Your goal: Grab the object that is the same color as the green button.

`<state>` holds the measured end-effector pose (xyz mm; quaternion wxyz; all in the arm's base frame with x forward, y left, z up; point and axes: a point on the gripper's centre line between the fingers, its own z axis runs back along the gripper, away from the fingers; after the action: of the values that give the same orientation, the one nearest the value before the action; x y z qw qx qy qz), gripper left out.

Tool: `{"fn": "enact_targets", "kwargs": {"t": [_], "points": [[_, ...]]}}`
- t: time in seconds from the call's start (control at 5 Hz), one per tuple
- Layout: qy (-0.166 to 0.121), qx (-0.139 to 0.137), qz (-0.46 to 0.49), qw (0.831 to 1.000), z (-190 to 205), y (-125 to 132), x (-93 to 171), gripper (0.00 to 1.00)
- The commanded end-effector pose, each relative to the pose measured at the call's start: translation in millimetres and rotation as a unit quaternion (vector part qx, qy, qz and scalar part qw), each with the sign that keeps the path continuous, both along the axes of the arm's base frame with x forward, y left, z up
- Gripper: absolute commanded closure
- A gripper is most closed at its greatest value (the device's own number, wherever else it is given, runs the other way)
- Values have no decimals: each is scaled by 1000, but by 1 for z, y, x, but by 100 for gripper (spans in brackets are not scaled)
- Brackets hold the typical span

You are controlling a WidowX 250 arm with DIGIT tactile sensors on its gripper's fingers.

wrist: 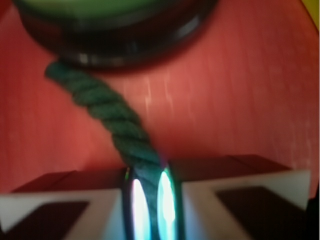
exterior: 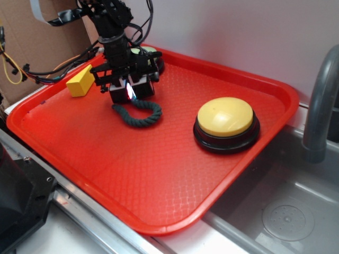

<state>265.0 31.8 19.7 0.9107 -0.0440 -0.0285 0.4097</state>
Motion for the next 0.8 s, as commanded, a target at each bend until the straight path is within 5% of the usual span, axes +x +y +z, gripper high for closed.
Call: {"fn": "enact_targets", "kwargs": {"t": [0.0,0.2,0.6], "points": [[-57,29,-106,992,68,7,1,100],[-51,60,-209,975,94,5,-10,100],[-47,51,-360,930,136,-2,-63,100]]}}
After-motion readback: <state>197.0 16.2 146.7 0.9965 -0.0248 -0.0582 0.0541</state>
